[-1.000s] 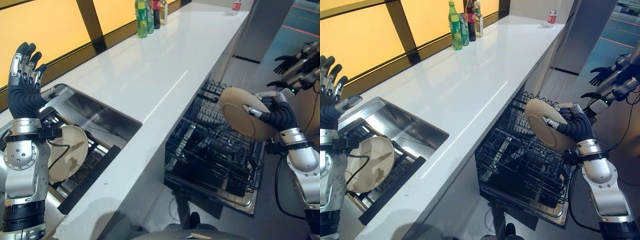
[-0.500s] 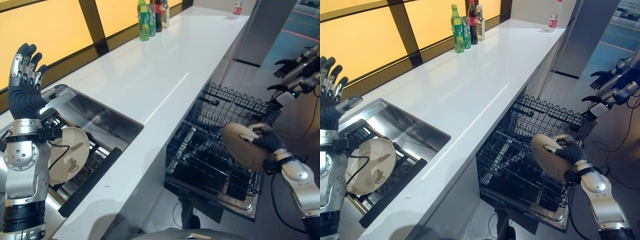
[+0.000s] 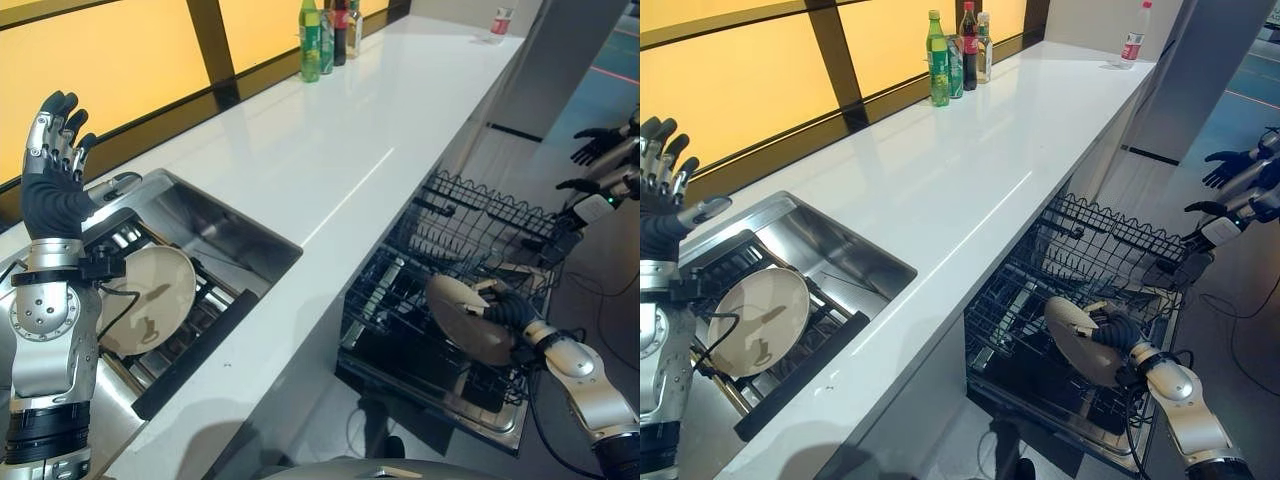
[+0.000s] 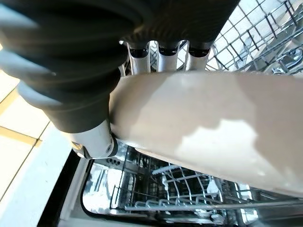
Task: Pick up plates and place into dishwasher.
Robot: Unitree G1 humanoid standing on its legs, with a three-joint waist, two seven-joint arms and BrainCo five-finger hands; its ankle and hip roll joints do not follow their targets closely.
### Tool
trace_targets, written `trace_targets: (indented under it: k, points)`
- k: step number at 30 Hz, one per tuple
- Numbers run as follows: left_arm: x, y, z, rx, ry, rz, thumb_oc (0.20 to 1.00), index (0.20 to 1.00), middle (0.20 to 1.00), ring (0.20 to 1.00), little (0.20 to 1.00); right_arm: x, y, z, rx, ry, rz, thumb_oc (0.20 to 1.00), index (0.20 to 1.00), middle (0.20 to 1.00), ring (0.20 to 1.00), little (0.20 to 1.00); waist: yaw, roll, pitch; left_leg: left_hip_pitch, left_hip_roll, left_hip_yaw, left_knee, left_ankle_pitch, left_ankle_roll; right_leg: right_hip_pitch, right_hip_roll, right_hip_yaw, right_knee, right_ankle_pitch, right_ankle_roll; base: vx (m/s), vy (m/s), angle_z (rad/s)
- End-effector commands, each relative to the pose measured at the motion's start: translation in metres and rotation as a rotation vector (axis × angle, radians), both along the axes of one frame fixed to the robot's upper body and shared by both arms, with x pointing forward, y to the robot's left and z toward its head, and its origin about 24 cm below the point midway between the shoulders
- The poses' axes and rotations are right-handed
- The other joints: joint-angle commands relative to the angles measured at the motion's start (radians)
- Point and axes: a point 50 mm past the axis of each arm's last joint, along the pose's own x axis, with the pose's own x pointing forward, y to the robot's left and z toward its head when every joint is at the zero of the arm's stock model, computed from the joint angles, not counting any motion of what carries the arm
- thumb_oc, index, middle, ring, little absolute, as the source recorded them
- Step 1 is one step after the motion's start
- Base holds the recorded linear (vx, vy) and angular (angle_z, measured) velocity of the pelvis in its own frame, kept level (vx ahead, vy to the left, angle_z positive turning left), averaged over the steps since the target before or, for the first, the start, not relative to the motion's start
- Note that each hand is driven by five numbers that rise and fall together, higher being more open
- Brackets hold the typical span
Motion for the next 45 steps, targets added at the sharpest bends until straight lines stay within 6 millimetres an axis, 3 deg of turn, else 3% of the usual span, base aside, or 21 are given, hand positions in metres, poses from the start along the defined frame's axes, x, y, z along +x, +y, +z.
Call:
trace_targets:
  k: [1, 12, 20, 27, 35, 36, 37, 38, 39, 45]
  points:
    - [0.008, -0.006, 0.013, 0.125, 0.004, -0.041, 1.000, 1.000, 1.000, 1.000, 1.000, 0.018, 0.008, 0.023, -0.069, -0.088, 0.110, 0.200, 0.200, 0.200, 0.200, 0.200, 0.008, -0.039, -0.033, -0.141, -0.048, 0.001, -0.020, 0.145, 0.018, 0.040, -0.069, -0.023, 0.159, -0.179, 0.059, 0.00, 0.000, 0.00]
    - [0.012, -0.011, 0.013, 0.161, 0.041, -0.055, 1.000, 1.000, 1.000, 1.000, 1.000, 0.007, 0.006, -0.018, -0.228, 0.103, 0.156, 0.200, 0.200, 0.200, 0.200, 0.200, 0.030, -0.039, -0.004, -0.147, -0.052, -0.008, 0.003, 0.132, 0.019, 0.048, -0.081, -0.040, 0.173, -0.194, 0.064, 0.04, -0.021, 0.08]
    - [0.021, -0.026, 0.022, 0.189, 0.008, -0.090, 1.000, 1.000, 1.000, 1.000, 1.000, 0.006, 0.006, -0.049, -0.257, 0.229, 0.118, 0.200, 0.200, 0.200, 0.200, 0.200, 0.054, -0.016, 0.054, -0.220, -0.067, -0.032, 0.064, 0.131, 0.017, 0.014, -0.107, -0.042, 0.181, -0.184, 0.062, -0.05, -0.027, 0.06]
    - [0.022, -0.030, 0.024, 0.177, -0.014, -0.100, 1.000, 1.000, 1.000, 1.000, 1.000, 0.002, 0.001, -0.064, -0.235, 0.265, 0.046, 0.200, 0.200, 0.200, 0.200, 0.200, 0.058, 0.008, 0.087, -0.259, -0.076, -0.035, 0.094, 0.124, 0.015, 0.005, -0.129, -0.037, 0.167, -0.176, 0.064, -0.05, 0.015, 0.06]
    - [0.018, -0.029, 0.018, 0.173, 0.017, -0.106, 1.000, 1.000, 1.000, 1.000, 1.000, -0.015, -0.004, -0.079, -0.241, 0.299, -0.027, 0.200, 0.200, 0.200, 0.200, 0.200, 0.054, 0.009, 0.067, -0.225, -0.062, -0.029, 0.090, 0.119, 0.011, 0.039, -0.132, -0.048, 0.170, -0.187, 0.063, 0.06, 0.014, 0.03]
    - [0.018, -0.029, 0.017, 0.173, 0.018, -0.105, 1.000, 1.000, 1.000, 1.000, 1.000, -0.015, -0.003, -0.080, -0.241, 0.297, -0.028, 0.275, 0.275, 0.275, 0.275, 0.275, 0.053, 0.009, 0.067, -0.222, -0.062, -0.029, 0.088, 0.119, 0.011, 0.042, -0.132, -0.049, 0.169, -0.188, 0.063, 0.08, -0.018, 0.04]
    - [0.018, -0.027, 0.016, 0.173, 0.025, -0.100, 1.000, 1.000, 1.000, 1.000, 1.000, -0.016, -0.003, -0.079, -0.242, 0.289, -0.034, 0.605, 0.605, 0.605, 0.605, 0.605, 0.051, 0.006, 0.061, -0.211, -0.058, -0.027, 0.083, 0.120, 0.010, 0.050, -0.129, -0.049, 0.167, -0.189, 0.062, 0.07, -0.013, 0.06]
    - [0.018, -0.026, 0.015, 0.172, 0.030, -0.098, 1.000, 1.000, 1.000, 1.000, 1.000, -0.017, -0.003, -0.079, -0.246, 0.283, -0.037, 0.884, 0.884, 0.884, 0.884, 0.884, 0.050, 0.005, 0.057, -0.204, -0.055, -0.025, 0.079, 0.120, 0.009, 0.056, -0.127, -0.051, 0.165, -0.190, 0.062, 0.09, -0.014, 0.04]
    - [0.018, -0.026, 0.014, 0.172, 0.038, -0.094, 1.000, 1.000, 1.000, 1.000, 1.000, -0.017, -0.002, -0.077, -0.249, 0.272, -0.044, 1.000, 1.000, 1.000, 1.000, 1.000, 0.048, 0.002, 0.050, -0.194, -0.051, -0.023, 0.073, 0.121, 0.008, 0.062, -0.123, -0.051, 0.164, -0.193, 0.061, 0.08, -0.011, 0.02]
    - [0.017, -0.021, 0.009, 0.163, 0.055, -0.069, 1.000, 1.000, 1.000, 1.000, 1.000, -0.007, -0.003, -0.055, -0.210, 0.152, -0.106, 1.000, 1.000, 1.000, 1.000, 1.000, 0.038, -0.006, 0.030, -0.158, -0.042, -0.021, 0.046, 0.123, 0.009, 0.084, -0.099, -0.051, 0.163, -0.204, 0.052, 0.03, -0.002, 0.01]
